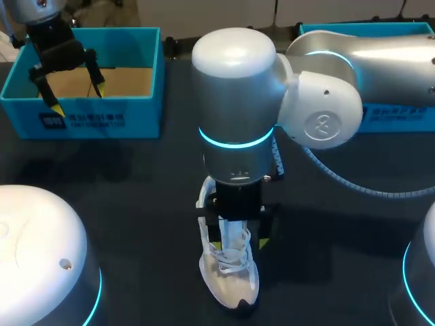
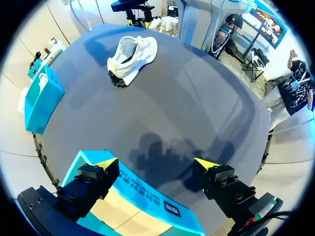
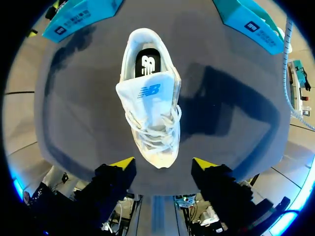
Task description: Take the shoe out of the shoebox, open the shoe tongue, remove and reinsert the insole, then place the shoe into the shoebox
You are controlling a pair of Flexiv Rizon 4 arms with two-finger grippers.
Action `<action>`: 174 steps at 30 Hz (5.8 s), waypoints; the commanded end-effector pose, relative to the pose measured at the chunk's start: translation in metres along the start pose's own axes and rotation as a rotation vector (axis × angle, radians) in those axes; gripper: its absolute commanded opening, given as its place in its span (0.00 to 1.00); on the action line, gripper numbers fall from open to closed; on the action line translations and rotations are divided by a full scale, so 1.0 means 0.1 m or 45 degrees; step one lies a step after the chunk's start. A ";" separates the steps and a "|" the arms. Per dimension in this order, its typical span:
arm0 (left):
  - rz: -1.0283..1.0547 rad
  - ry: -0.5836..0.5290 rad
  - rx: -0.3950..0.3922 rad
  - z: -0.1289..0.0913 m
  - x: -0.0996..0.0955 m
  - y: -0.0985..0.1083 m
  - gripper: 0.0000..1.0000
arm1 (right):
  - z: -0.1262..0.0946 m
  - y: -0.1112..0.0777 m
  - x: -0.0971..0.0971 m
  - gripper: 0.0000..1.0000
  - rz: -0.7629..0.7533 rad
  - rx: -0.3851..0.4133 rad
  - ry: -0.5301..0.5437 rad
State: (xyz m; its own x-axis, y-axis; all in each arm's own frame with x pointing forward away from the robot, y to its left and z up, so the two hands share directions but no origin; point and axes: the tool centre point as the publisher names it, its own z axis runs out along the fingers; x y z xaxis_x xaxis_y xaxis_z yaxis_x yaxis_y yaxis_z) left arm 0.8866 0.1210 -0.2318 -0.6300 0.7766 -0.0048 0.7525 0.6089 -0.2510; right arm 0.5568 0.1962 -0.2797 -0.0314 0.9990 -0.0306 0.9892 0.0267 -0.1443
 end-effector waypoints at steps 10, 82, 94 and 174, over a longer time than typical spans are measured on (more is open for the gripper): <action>0.000 0.003 -0.002 0.00 0.00 0.00 1.00 | 0.19 0.35 0.18 0.32 -0.038 -0.017 -0.068; 0.000 0.003 -0.002 0.00 0.00 0.00 1.00 | -0.41 1.35 0.09 1.00 -1.634 -0.323 -0.065; 0.000 0.003 -0.002 0.00 0.00 0.00 1.00 | -0.38 1.40 0.08 1.00 -1.860 -0.260 0.027; 0.000 0.003 -0.002 0.00 0.00 0.00 1.00 | 0.55 2.25 0.22 0.00 -2.163 -0.283 -0.155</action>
State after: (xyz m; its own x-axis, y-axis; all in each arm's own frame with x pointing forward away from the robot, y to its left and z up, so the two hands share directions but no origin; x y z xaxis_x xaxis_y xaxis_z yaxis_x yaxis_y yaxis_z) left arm 0.8866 0.1210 -0.2318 -0.6301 0.7765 -0.0048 0.7524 0.6090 -0.2510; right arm 0.7730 0.2256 -0.3822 -0.9851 -0.1590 -0.0659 -0.1621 0.9858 0.0443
